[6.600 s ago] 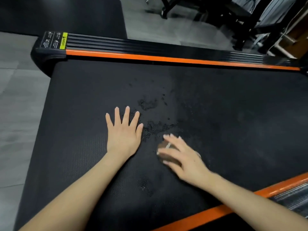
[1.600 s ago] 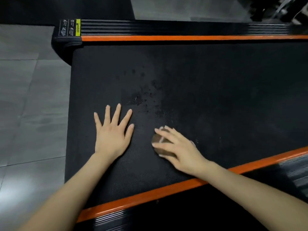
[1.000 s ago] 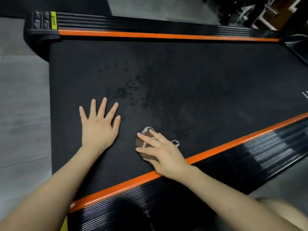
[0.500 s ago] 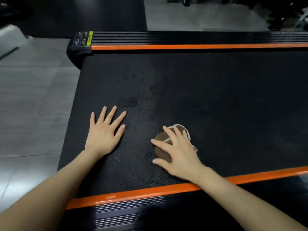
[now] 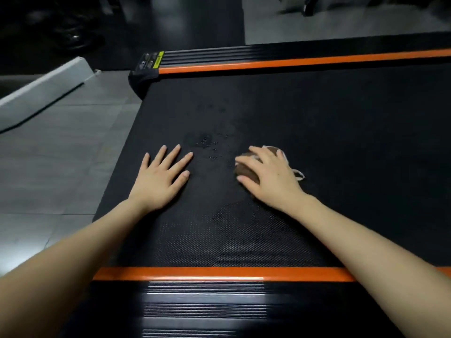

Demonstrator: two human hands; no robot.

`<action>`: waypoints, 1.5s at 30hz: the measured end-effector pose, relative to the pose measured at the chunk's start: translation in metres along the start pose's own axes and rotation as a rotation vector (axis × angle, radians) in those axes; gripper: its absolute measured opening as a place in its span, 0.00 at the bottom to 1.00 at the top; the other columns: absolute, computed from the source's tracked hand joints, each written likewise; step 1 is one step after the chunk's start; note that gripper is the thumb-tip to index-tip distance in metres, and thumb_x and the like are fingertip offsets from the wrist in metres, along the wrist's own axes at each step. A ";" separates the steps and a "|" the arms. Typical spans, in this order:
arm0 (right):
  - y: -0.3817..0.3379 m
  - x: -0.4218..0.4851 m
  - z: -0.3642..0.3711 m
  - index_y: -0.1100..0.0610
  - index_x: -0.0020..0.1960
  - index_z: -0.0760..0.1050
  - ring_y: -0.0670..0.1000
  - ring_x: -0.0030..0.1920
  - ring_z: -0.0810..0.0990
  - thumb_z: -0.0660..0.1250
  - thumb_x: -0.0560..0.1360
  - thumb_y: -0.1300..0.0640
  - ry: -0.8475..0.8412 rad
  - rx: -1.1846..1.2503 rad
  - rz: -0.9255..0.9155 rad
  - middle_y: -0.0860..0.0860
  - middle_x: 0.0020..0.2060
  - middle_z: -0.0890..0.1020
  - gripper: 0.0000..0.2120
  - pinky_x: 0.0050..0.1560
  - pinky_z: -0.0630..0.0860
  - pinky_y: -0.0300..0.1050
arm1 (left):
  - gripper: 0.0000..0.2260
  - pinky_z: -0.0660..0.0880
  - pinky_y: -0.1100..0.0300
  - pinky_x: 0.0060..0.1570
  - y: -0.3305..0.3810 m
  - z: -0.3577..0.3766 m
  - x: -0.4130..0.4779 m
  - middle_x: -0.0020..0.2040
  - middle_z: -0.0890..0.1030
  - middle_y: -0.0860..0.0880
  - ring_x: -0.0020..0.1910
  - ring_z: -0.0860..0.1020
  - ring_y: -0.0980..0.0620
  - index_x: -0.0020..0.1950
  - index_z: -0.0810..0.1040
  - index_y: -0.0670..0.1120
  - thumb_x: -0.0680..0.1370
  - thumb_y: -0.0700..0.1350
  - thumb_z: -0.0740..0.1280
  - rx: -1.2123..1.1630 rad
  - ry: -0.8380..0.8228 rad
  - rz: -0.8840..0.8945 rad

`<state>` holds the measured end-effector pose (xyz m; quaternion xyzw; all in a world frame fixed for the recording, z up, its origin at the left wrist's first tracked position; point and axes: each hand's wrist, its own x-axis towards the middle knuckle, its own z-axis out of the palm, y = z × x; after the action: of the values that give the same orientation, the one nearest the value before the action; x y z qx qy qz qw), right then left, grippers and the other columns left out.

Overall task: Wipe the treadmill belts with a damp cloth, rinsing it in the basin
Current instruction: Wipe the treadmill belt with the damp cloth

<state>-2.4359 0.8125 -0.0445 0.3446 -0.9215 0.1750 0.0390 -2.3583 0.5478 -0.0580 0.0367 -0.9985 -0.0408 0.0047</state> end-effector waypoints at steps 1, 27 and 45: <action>-0.003 0.009 0.002 0.47 0.67 0.71 0.61 0.71 0.63 0.60 0.77 0.42 0.019 0.004 0.084 0.56 0.70 0.68 0.21 0.70 0.54 0.61 | 0.30 0.41 0.45 0.74 0.000 0.000 0.000 0.78 0.49 0.54 0.77 0.44 0.49 0.75 0.48 0.64 0.73 0.66 0.34 0.000 -0.006 -0.004; -0.053 0.015 0.022 0.45 0.67 0.66 0.61 0.69 0.65 0.59 0.73 0.38 0.068 0.010 0.114 0.56 0.69 0.68 0.25 0.65 0.64 0.68 | 0.25 0.39 0.36 0.71 -0.046 -0.012 0.101 0.79 0.48 0.50 0.77 0.43 0.40 0.77 0.48 0.59 0.80 0.60 0.43 0.005 -0.029 0.010; -0.063 0.065 0.034 0.49 0.64 0.71 0.60 0.68 0.67 0.62 0.73 0.49 -0.039 0.028 -0.168 0.59 0.67 0.72 0.19 0.69 0.60 0.60 | 0.34 0.40 0.39 0.72 -0.048 -0.008 0.099 0.78 0.49 0.52 0.77 0.45 0.43 0.78 0.51 0.47 0.76 0.62 0.35 -0.029 -0.004 0.011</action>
<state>-2.4424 0.7159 -0.0454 0.4246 -0.8874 0.1772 0.0305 -2.4538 0.4925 -0.0529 0.0310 -0.9980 -0.0555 0.0037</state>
